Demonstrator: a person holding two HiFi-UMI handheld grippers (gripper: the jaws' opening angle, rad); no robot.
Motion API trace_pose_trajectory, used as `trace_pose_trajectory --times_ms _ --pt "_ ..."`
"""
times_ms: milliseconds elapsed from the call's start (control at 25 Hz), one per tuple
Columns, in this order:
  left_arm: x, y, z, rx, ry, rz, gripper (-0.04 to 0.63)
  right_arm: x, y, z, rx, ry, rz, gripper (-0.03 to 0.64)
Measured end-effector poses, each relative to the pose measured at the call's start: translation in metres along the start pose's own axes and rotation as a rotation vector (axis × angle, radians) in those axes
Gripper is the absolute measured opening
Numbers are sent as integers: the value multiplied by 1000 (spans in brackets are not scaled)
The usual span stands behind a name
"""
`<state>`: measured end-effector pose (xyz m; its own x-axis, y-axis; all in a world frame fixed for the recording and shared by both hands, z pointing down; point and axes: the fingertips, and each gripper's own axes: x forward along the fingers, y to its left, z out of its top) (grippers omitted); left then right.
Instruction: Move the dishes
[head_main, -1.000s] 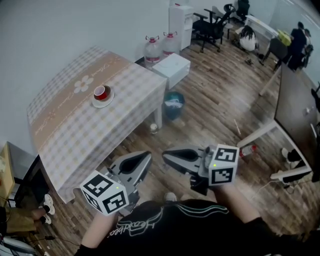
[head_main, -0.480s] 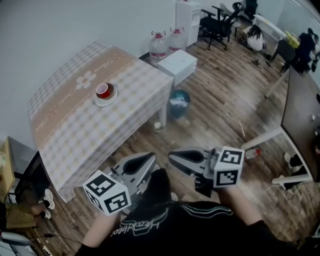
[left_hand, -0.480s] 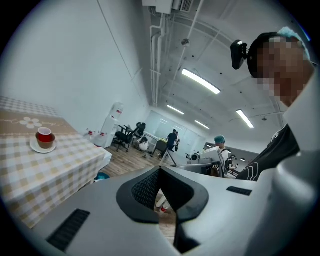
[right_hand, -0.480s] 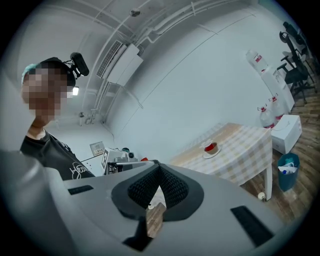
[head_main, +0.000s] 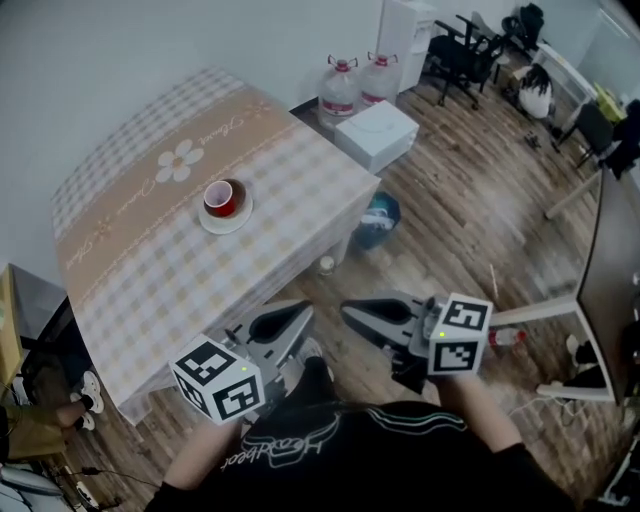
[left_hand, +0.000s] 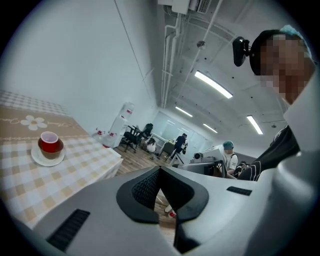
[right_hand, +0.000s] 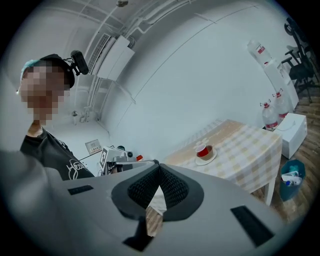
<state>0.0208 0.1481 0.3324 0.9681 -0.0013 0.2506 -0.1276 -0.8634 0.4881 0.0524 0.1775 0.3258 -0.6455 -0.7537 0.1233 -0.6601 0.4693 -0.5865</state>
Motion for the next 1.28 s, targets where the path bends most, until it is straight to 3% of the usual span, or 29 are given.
trace_pose_trajectory --times_ms 280,520,1280 --pt "-9 108 50 -42 -52 104 -6 87 -64 48 -4 64 57 11" --pt "-24 176 72 -79 -82 176 -6 151 -90 75 -43 103 117 11" --pt "-56 268 112 -177 -226 457 -6 256 -144 118 -115 325 297 12"
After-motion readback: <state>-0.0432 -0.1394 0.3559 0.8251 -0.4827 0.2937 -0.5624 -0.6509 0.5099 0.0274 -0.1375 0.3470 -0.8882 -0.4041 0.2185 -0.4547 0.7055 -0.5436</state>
